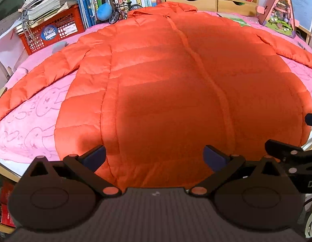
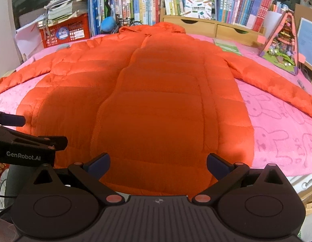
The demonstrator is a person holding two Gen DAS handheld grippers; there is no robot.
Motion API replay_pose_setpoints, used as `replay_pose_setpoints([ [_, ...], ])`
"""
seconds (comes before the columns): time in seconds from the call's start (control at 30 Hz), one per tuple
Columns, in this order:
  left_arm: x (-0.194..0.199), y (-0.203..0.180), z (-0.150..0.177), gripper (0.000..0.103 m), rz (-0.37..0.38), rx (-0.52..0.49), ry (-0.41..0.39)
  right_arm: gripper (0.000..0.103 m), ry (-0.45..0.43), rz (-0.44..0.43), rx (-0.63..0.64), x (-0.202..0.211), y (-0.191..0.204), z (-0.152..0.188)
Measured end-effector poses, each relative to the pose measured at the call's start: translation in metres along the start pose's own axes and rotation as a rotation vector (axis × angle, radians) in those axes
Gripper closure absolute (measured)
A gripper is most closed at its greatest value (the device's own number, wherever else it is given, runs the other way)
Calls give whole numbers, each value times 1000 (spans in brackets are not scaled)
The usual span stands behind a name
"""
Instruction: Fold clothes
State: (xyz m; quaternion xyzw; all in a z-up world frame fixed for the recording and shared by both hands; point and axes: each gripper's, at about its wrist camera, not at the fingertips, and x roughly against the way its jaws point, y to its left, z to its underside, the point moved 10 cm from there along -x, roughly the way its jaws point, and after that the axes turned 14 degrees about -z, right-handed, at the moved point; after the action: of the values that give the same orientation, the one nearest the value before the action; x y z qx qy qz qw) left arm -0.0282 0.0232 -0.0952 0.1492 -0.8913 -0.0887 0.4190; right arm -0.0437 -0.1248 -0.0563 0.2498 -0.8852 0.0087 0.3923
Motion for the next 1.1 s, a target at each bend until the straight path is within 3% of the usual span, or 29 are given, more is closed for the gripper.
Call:
replay_pose_setpoints([
  [0.2, 7, -1, -36, 0, 45, 7, -105, 0, -83, -1, 8, 8, -13, -21],
  [0.4, -6, -13, -97, 0, 49, -31, -231, 0, -273, 61, -148, 26, -85, -52],
  [0.57, -27, -44, -146, 0, 136, -41, -264, 0, -351, 107, -244, 25, -137, -70],
  [0.63, -33, -62, -164, 0, 182, -46, -270, 16, -362, 106, -226, 19, -141, -75],
  [0.67, -36, -73, -173, 0, 199, -55, -276, 40, -355, 103, -218, 13, -141, -78],
  [0.7, -38, -84, -182, 0, 214, -67, -283, 53, -341, 99, -213, 5, -141, -80],
  [0.93, -65, -155, -227, 5, 262, -152, -293, 52, -348, 66, -214, -35, -146, -107],
  [1.1, -95, -185, -246, 10, 232, -175, -263, 56, -395, 84, -219, -48, -179, -141],
])
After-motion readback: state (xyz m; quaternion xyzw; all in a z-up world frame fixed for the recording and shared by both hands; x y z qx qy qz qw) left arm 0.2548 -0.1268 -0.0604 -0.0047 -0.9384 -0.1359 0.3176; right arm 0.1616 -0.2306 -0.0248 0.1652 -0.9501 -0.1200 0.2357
